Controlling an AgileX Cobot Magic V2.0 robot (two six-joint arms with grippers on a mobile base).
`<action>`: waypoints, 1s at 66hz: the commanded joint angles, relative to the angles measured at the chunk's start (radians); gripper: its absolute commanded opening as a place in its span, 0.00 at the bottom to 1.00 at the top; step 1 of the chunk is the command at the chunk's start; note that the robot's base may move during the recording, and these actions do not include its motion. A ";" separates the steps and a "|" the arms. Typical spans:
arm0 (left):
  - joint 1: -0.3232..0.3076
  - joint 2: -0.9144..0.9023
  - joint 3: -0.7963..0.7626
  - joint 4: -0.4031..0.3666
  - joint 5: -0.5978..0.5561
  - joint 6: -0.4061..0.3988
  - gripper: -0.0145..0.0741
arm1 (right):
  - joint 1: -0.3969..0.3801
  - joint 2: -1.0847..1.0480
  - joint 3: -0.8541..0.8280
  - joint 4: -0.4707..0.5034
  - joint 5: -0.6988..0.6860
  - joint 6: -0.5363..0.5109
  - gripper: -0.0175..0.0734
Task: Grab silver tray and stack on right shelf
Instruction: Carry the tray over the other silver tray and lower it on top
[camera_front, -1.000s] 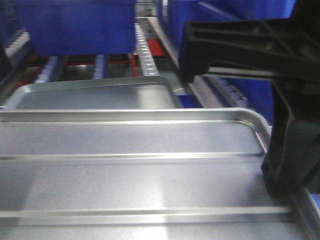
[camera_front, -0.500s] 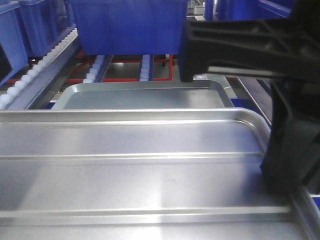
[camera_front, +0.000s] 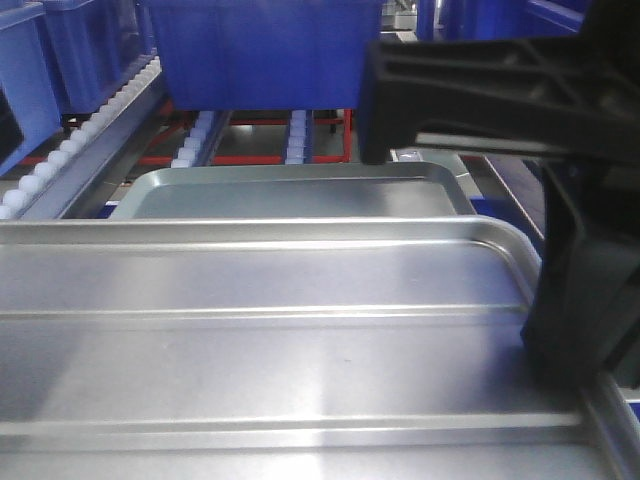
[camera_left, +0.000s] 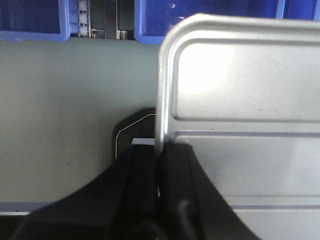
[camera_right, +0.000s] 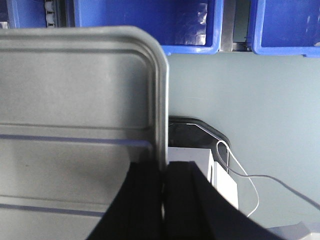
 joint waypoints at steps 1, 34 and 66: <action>-0.003 -0.018 -0.019 0.047 0.094 0.011 0.05 | -0.005 -0.025 -0.018 -0.061 0.071 -0.005 0.26; -0.003 -0.018 -0.019 0.047 0.094 0.011 0.05 | -0.005 -0.025 -0.018 -0.061 0.070 -0.005 0.26; -0.003 -0.018 -0.021 0.040 0.062 0.024 0.05 | -0.017 -0.025 -0.018 -0.073 0.150 -0.070 0.26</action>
